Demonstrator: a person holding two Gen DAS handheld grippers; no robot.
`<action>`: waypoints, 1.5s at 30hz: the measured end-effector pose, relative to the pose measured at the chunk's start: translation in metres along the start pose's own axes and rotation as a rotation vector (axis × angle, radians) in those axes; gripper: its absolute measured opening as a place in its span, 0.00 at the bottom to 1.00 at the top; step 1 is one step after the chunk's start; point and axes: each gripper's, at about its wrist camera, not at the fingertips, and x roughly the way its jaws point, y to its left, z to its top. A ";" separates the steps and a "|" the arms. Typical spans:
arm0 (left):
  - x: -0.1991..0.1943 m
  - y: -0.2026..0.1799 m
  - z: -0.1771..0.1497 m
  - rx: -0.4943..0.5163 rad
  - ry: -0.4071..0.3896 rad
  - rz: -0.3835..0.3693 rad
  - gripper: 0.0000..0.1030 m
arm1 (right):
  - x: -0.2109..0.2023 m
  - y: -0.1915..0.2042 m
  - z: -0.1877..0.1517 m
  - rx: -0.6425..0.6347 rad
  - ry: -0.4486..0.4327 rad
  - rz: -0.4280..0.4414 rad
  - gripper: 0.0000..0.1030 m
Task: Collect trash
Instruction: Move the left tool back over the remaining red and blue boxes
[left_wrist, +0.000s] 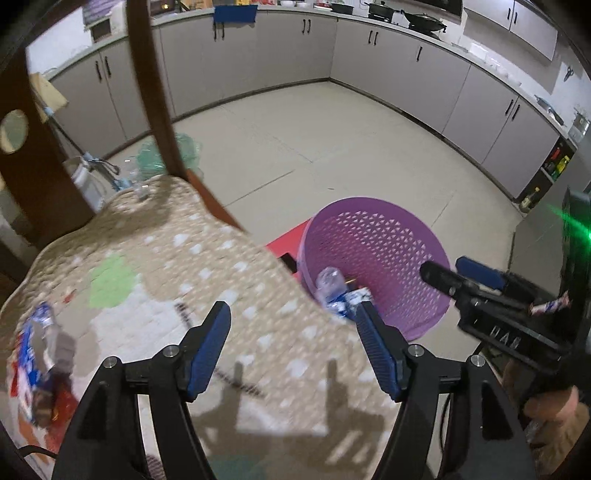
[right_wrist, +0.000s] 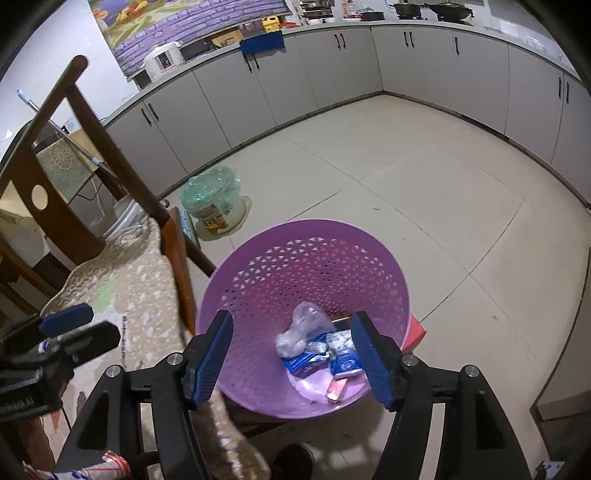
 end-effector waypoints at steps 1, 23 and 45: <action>-0.004 0.004 -0.003 0.002 -0.005 0.014 0.68 | -0.002 0.003 -0.001 -0.004 -0.001 0.003 0.69; -0.084 0.229 -0.137 -0.286 -0.065 0.258 0.77 | -0.008 0.163 -0.062 -0.265 0.090 0.128 0.75; -0.012 0.280 -0.102 -0.166 0.083 0.196 0.45 | 0.028 0.195 -0.087 -0.311 0.210 0.143 0.75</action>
